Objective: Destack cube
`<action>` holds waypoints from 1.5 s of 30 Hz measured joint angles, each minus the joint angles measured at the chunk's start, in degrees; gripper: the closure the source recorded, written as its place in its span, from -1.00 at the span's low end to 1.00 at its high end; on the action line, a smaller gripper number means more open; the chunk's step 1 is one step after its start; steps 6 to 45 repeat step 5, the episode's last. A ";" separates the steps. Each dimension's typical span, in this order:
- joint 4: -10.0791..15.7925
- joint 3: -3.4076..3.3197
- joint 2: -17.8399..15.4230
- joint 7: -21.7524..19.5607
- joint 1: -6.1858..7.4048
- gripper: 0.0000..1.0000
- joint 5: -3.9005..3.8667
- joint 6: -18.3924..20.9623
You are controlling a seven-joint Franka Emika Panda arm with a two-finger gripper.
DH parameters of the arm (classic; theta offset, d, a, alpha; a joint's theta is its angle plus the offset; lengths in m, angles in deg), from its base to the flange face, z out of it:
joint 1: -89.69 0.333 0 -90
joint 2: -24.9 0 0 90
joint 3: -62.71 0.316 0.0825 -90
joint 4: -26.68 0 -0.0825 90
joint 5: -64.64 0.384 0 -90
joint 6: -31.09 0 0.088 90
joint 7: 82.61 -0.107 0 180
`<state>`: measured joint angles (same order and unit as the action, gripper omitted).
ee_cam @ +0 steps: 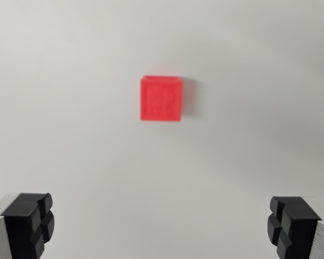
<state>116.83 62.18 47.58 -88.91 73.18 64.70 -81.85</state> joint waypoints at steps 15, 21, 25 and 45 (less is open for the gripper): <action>0.00 0.00 0.00 0.00 0.00 -1.00 0.00 0.00; 0.00 0.00 0.00 0.00 0.00 -1.00 0.00 0.00; 0.00 0.00 0.00 0.00 0.00 -1.00 0.00 0.00; 0.00 0.00 0.00 0.00 0.00 -1.00 0.00 0.00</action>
